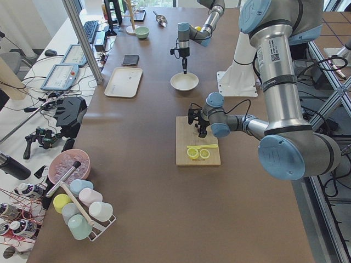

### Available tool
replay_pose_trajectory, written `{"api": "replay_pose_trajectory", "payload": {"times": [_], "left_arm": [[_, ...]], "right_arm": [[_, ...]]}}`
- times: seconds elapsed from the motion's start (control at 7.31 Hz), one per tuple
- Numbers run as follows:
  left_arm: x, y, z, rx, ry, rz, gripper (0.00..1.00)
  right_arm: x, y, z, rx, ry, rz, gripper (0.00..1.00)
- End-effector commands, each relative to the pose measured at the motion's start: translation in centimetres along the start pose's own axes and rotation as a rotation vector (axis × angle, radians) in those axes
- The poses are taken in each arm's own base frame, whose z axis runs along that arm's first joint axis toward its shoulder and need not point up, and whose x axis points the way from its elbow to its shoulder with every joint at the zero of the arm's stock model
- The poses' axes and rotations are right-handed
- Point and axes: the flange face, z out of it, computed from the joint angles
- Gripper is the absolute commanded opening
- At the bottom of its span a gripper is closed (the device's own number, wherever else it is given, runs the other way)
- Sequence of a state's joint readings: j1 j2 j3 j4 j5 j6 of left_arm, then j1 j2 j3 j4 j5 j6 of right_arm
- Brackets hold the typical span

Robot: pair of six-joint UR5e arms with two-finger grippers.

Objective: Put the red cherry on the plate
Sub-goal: 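Grasp the two dark cherries with the left gripper while the right gripper releases the plate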

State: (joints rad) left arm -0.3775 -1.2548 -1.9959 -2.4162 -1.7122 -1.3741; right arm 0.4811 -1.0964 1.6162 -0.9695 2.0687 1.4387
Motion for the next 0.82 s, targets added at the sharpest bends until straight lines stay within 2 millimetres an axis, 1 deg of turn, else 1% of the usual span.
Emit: {"api": "replay_pose_trajectory", "payload": {"times": [0.0,0.14,0.27,0.41,0.55,0.68], "left_arm": [[0.48,-0.13,0.61,0.002,0.005,0.001,0.79],[0.52,-0.04,0.66,0.001,0.005,0.002,0.69],[0.37,-0.08,0.86,0.014,-0.001,0.000,0.54],[0.52,0.11,0.92,0.017,0.000,0.000,0.37],[0.58,0.09,0.86,0.019,0.001,-0.021,0.08],[0.78,0.08,0.76,0.018,0.006,-0.021,0.00]], "right_arm": [[-0.09,-0.19,-0.47,0.041,-0.006,-0.004,0.99],[-0.28,-0.13,-1.03,0.091,-0.011,-0.011,1.00],[-0.32,-0.06,-0.99,0.092,-0.012,-0.013,1.00],[-0.41,-0.06,-1.01,0.092,-0.014,-0.013,1.00],[-0.42,-0.06,-1.01,0.092,-0.013,-0.015,1.00],[-0.51,-0.06,-1.03,0.092,-0.015,-0.015,1.00]]}}
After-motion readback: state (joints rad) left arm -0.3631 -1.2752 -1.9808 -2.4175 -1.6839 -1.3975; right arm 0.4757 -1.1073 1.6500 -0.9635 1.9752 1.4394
